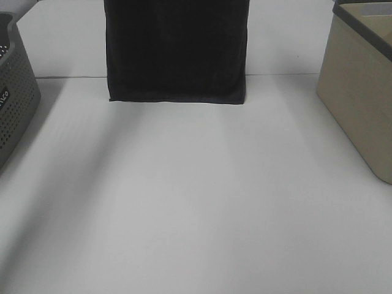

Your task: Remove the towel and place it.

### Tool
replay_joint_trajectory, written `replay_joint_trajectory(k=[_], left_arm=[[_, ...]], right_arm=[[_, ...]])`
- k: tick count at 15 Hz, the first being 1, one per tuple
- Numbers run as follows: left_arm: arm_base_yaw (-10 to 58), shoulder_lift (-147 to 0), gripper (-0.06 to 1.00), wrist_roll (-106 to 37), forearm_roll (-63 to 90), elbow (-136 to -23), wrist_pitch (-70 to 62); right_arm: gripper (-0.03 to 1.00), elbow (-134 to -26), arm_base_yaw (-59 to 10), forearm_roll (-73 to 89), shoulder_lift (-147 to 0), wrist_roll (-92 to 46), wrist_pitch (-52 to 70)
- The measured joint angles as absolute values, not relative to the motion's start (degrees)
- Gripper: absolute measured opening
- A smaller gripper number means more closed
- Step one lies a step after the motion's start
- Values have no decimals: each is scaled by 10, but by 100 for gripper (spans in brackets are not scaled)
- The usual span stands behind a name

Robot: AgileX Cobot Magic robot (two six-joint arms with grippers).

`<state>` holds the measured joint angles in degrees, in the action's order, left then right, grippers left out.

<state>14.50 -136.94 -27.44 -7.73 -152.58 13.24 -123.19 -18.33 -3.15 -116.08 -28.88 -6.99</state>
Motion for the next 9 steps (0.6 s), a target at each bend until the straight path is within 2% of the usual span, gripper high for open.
replay_joint_trajectory(k=[9], left_arm=[[145, -1369, 0, -274, -77, -1526, 82]], right_arm=[[2, -1232, -183, -32, -1161, -262, -57]])
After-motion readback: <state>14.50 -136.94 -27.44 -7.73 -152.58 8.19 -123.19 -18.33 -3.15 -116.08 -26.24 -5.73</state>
